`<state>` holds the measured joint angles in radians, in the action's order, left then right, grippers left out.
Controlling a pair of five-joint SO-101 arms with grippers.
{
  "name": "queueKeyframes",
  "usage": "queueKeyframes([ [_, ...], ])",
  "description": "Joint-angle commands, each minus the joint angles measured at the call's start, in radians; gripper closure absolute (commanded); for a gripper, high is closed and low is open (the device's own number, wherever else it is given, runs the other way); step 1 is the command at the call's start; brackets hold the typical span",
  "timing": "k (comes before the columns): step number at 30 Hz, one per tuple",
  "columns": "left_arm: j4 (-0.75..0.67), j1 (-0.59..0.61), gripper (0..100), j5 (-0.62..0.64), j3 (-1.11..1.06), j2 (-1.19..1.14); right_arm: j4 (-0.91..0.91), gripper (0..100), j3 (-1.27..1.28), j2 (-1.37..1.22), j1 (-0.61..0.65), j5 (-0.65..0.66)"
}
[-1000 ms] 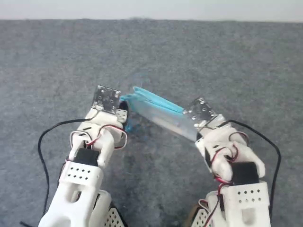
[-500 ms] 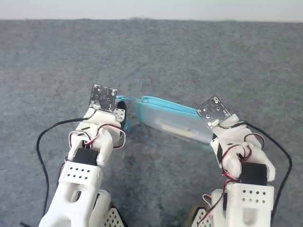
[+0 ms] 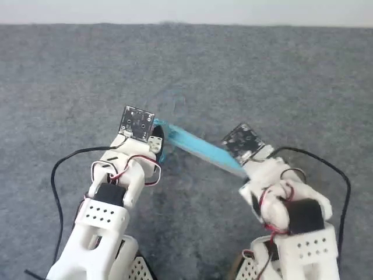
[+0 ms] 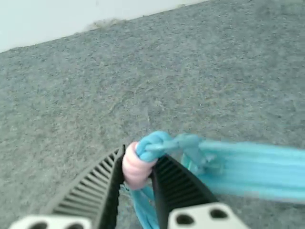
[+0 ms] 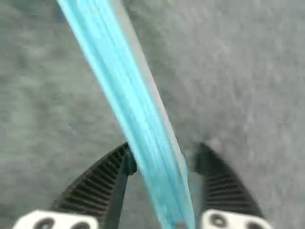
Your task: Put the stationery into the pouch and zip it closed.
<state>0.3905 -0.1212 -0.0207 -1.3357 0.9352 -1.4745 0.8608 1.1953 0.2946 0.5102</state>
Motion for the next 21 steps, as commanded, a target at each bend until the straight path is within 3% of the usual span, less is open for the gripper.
queueKeyframes([
  [1, -0.006, -0.011, 99, 0.014, 0.041, 0.000, -0.022, 74.0, -0.157, -0.015, 0.134, -0.064],
  [13, 0.012, -0.012, 99, 0.014, 0.045, 0.000, -0.013, 76.4, -0.585, -0.615, 0.323, -0.078],
  [21, 0.012, -0.012, 99, 0.014, 0.044, 0.000, -0.002, 76.4, -0.850, -0.943, 0.355, -0.078],
])
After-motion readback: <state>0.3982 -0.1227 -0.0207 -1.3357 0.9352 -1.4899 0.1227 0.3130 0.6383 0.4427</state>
